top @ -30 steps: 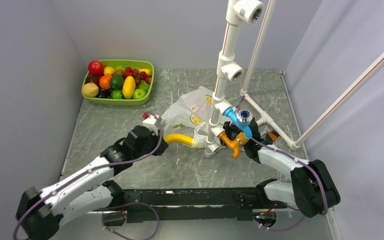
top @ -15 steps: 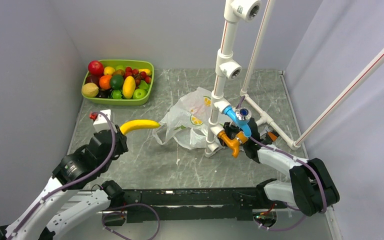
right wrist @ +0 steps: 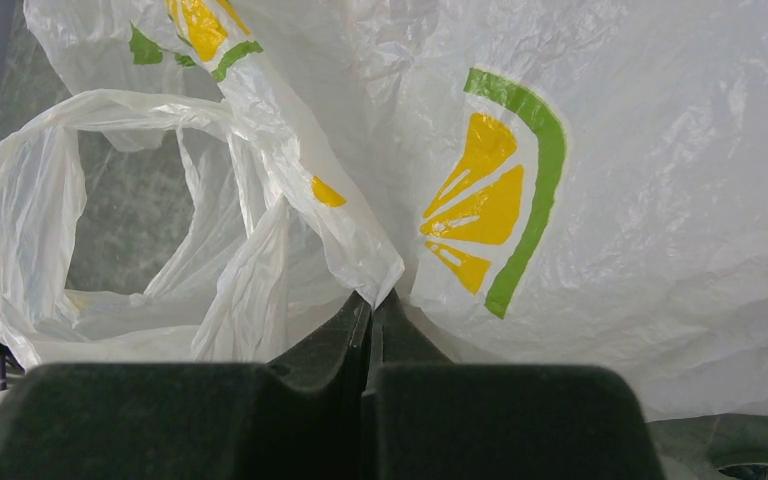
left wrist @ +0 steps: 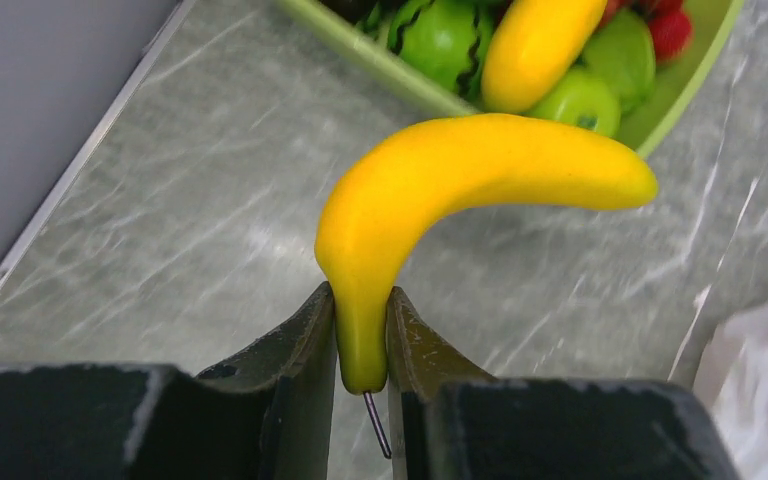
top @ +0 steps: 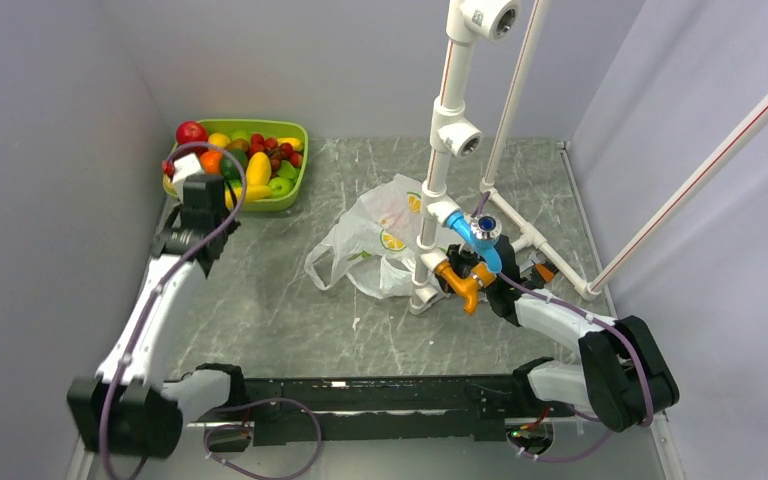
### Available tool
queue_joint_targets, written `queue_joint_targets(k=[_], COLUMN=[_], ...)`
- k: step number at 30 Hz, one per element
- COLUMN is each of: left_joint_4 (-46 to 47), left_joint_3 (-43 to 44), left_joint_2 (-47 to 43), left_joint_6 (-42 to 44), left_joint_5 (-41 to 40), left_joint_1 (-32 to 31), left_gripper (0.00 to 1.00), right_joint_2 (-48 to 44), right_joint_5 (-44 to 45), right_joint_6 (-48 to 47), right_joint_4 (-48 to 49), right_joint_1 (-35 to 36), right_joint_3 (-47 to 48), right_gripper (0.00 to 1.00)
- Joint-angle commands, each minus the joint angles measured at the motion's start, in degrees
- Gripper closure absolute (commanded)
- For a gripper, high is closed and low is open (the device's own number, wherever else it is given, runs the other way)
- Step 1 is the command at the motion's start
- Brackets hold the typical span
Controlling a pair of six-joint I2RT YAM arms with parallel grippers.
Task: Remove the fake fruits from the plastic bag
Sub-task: Place the fake fruit in the bin.
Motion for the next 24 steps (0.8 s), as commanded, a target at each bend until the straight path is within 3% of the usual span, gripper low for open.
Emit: queue_joint_targets(k=[1, 5, 10, 15, 18, 24], left_joint_4=[15.6, 19.23, 28.66, 35.95, 30.82, 32.75], left_joint_3=[9.95, 22.68, 30.83, 40.51, 48.97, 47.75], left_joint_2=[12.45, 25.53, 37.94, 50.21, 57.07, 60.46], left_joint_6=[-0.35, 3.49, 12.64, 22.95, 29.15, 38.82], left_joint_5=[2.43, -1.23, -5.49, 9.53, 15.92, 18.8], left_joint_1=[3.2, 3.03, 3.38, 4.58, 4.76, 5.4], left_gripper=[1.0, 1.0, 1.0, 1.0, 1.0, 1.0], right_joint_2=[-0.62, -0.99, 0.27, 0.99, 1.54, 3.49], right_joint_5=[-0.13, 0.24, -0.08, -0.87, -1.71, -3.25], right_joint_6=[-0.91, -1.3, -1.31, -1.53, -1.71, -1.48], right_joint_4=[3.16, 2.38, 3.04, 3.72, 3.53, 4.7], right_joint_1=[0.24, 0.24, 0.25, 0.21, 0.23, 0.23], right_joint_3=[0.04, 0.24, 0.29, 0.16, 0.86, 1.16], right_gripper=[1.0, 1.0, 1.0, 1.0, 1.0, 1.0])
